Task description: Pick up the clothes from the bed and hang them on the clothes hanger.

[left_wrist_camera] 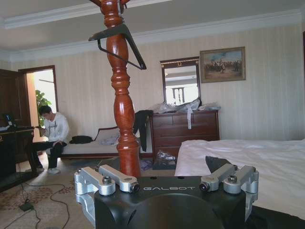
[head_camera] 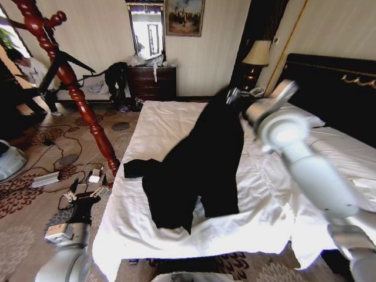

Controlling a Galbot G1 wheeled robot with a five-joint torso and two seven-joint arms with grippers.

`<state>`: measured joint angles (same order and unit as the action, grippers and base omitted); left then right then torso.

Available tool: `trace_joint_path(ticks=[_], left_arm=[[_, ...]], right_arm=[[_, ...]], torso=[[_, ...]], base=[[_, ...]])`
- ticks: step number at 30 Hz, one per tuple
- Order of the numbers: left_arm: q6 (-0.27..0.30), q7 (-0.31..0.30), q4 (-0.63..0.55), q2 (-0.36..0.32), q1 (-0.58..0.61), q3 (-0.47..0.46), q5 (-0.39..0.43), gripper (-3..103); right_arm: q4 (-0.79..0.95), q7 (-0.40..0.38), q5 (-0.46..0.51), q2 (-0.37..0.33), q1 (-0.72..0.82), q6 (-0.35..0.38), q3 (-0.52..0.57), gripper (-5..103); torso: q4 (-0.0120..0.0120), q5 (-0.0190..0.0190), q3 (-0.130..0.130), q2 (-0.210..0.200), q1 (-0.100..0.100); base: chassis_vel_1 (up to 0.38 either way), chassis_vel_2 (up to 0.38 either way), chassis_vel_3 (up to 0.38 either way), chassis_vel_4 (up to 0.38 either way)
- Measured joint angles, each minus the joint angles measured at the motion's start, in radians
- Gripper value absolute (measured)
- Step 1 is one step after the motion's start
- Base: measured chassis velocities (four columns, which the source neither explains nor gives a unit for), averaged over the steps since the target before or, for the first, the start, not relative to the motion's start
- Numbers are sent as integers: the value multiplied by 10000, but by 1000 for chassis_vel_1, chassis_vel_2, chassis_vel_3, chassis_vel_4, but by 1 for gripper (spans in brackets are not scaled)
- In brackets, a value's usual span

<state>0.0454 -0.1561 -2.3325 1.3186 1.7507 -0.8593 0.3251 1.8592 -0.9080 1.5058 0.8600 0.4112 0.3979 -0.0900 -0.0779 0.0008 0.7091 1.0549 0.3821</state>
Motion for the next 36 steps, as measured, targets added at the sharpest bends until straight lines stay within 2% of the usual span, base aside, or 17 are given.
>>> trace_joint_path(ticks=[6,8,9,11,15,16,18,19,21,22,23,25,28,31,32,35,36], left_arm=[[72,-36,66,-35,-21,6,50,100],[76,-39,92,28,-23,64,45,100],[76,-39,92,28,-23,64,45,100],[78,-45,115,77,-42,110,32,100],[78,-58,126,114,-91,139,22,100],[78,-64,127,128,-106,150,20,100],[78,-88,116,156,-108,155,19,100],[78,-88,116,156,-108,155,19,100],[78,-108,87,169,-99,163,18,100],[78,-124,74,175,-83,163,17,100],[78,-124,74,175,-83,163,17,100],[78,-135,52,181,-70,167,17,100],[83,-143,42,199,-76,192,16,100],[128,-159,9,197,-72,229,12,100],[128,-159,9,197,-72,229,12,100],[168,-188,-21,101,-20,176,59,100],[168,-188,-21,101,-20,176,59,100]], right_arm=[[-1434,52,-1610,682,923,222,-696,-3],[-1529,613,-2901,662,1198,298,-764,8],[-1529,613,-2901,662,1198,298,-764,8],[-1342,1373,-4763,250,1466,476,-801,18],[-729,2085,-5928,-605,1961,824,-670,29],[-207,1881,-5318,-1039,2256,1291,-358,34],[1063,509,-2837,-1651,2980,2416,556,45],[1063,509,-2837,-1651,2980,2416,556,45],[2314,-281,-615,-2146,3981,3163,1665,56],[3056,-328,104,-2513,4716,3333,2309,61],[3056,-328,104,-2513,4716,3333,2309,61],[3847,-65,1,-2877,5525,3134,2803,67],[4279,692,-983,-3016,6175,2630,2978,78],[4258,2876,-3808,-2974,6996,1249,2692,94],[4258,2876,-3808,-2974,6996,1249,2692,94],[3538,4798,-6257,-2892,7302,-104,2260,100],[3538,4798,-6257,-2892,7302,-104,2260,100]], torso=[[1,-11,-3,1,-2],[4,-9,-2,0,-1],[4,-9,-2,0,-1],[-1,-10,-3,1,-2],[1,-6,-3,1,-2],[-2,-6,-3,0,-1],[-3,-10,-4,3,-2],[-3,-10,-4,3,-2],[-1,-6,-5,3,-4],[-3,-10,-5,3,-4],[-3,-10,-5,3,-4],[-6,-8,-6,4,-5],[4,-10,-6,4,-4],[0,-9,-5,4,-5],[0,-9,-5,4,-5],[1,-9,-3,3,-4],[1,-9,-3,3,-4]], base=[[0,0,0,0],[0,0,0,0],[0,0,0,0],[0,0,0,0],[0,0,0,0],[0,0,0,0],[0,0,0,0],[0,0,0,0],[0,0,0,0],[0,0,0,0],[0,0,0,0],[0,0,0,0],[0,0,0,0],[0,0,0,0],[0,0,0,0],[0,0,0,0],[0,0,0,0]])
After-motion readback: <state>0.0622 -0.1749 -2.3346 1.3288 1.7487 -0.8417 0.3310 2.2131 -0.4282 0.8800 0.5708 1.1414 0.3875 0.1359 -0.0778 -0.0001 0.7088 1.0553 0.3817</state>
